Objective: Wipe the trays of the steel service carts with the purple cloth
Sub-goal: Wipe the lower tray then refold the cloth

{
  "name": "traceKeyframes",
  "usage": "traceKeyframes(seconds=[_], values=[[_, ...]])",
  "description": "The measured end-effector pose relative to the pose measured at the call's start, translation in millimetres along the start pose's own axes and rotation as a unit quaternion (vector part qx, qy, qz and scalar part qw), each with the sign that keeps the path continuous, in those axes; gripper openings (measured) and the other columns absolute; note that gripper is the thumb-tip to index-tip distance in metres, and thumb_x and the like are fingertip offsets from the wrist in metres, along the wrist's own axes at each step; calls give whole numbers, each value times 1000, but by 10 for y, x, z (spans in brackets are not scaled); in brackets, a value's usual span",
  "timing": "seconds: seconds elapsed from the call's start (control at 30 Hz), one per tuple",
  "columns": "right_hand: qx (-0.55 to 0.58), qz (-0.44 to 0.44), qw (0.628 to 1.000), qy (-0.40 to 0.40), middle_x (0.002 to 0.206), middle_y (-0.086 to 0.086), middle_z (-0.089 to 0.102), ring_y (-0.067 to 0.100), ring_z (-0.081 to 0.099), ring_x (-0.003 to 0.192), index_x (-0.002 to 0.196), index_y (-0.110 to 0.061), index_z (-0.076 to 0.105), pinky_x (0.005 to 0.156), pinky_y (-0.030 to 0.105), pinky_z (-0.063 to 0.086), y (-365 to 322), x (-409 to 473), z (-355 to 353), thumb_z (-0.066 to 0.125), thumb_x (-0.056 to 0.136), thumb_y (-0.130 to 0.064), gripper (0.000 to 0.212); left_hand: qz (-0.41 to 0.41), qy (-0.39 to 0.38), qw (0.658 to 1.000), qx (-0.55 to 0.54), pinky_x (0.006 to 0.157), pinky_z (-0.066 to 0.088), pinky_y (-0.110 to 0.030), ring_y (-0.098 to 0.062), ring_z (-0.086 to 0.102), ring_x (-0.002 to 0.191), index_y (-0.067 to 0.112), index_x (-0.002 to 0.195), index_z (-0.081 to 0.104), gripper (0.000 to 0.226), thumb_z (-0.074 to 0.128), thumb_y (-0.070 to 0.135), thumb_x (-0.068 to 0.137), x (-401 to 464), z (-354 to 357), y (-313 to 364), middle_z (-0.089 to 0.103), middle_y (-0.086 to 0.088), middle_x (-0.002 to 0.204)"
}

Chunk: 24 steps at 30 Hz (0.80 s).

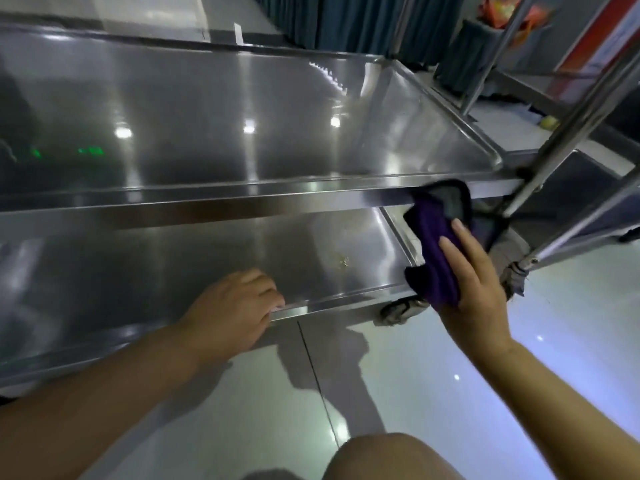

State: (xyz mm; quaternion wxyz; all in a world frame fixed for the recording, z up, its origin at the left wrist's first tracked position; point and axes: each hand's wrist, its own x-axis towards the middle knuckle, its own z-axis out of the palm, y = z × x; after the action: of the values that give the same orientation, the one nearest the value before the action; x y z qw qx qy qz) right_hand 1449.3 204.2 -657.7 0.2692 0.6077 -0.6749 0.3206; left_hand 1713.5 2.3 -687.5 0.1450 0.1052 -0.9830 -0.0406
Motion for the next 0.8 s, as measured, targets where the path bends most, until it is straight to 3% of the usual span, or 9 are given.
traceKeyframes(seconds=[0.1, 0.2, 0.33, 0.47, 0.53, 0.6, 0.63, 0.7, 0.8], values=[[42, 95, 992, -65, 148, 11, 33, 31, 39, 131, 136, -11, 40, 104, 28, 40, 252, -361, 284, 80, 67, 7, 82, -17, -53, 998, 25, 60, 50, -21, -7, 59, 73, 29, 81, 72, 14, 74, 24, 68, 156, 195, 61, 63, 12, 79], [134, 273, 947, -106, 148, -4, 40, 21, 40, 133, 136, -24, 47, 102, 33, 41, 469, -451, 590, 69, 72, 11, 76, -69, -114, 991, 8, 62, 52, -26, -13, 61, 78, 25, 89, 69, 17, 68, 24, 73, 308, 421, 101, 62, 8, 86], [188, 423, 886, -37, 139, -7, 48, 15, 45, 128, 133, -26, 48, 100, 23, 36, 661, -424, 799, 62, 81, 2, 61, -171, -122, 978, -1, 92, 45, -31, -17, 51, 113, 22, 123, 58, 33, 52, 29, 91, 603, 674, 221, 56, 4, 121], [102, 351, 929, -65, 148, 6, 34, 23, 31, 137, 140, -20, 43, 101, 28, 36, 804, -457, 932, 72, 76, -2, 72, -275, -113, 955, 19, 113, 20, -32, -21, 25, 141, 16, 148, 31, 64, 28, 48, 93, 839, 998, 256, 30, -1, 153], [12, 257, 942, -217, 153, 15, 28, 36, 22, 141, 146, -20, 39, 109, 46, 31, 824, -575, 1099, 79, 73, -26, 83, -294, -120, 947, 47, 113, -6, -27, -17, 2, 147, 18, 152, 2, 70, 13, 54, 93, 929, 1170, 215, -5, 3, 159], [-43, 192, 905, -377, 149, 19, 37, 43, 29, 139, 147, -19, 38, 108, 56, 30, 822, -677, 1252, 60, 72, -65, 91, -304, -154, 935, 97, 109, -19, -28, -17, -14, 145, 17, 141, -22, 68, -1, 58, 90, 953, 1335, 173, -28, 5, 146], [-63, 175, 891, -413, 144, 19, 45, 43, 38, 134, 145, -17, 41, 104, 57, 35, 844, -702, 1314, 46, 70, -74, 94, -309, -136, 937, 94, 111, -18, -32, -19, -11, 146, 14, 140, -21, 73, -7, 60, 86, 956, 1407, 149, -26, 0, 147], [-76, 164, 887, -425, 137, 18, 54, 41, 49, 127, 141, -14, 47, 96, 55, 44, 909, -691, 1401, 31, 70, -79, 97, -306, -160, 934, 87, 115, 1, -36, -26, 17, 144, 1, 143, 10, 81, -3, 59, 89, 932, 1514, 117, 13, -15, 156], [-75, 141, 879, -450, 156, 15, 27, 36, 24, 144, 153, -17, 22, 113, 50, 25, 1001, -527, 1457, 17, 72, -82, 104, -310, -162, 935, 61, 110, 15, -38, -27, 32, 137, -4, 137, 37, 73, 12, 52, 98, 835, 1649, 28, 42, -18, 144]])
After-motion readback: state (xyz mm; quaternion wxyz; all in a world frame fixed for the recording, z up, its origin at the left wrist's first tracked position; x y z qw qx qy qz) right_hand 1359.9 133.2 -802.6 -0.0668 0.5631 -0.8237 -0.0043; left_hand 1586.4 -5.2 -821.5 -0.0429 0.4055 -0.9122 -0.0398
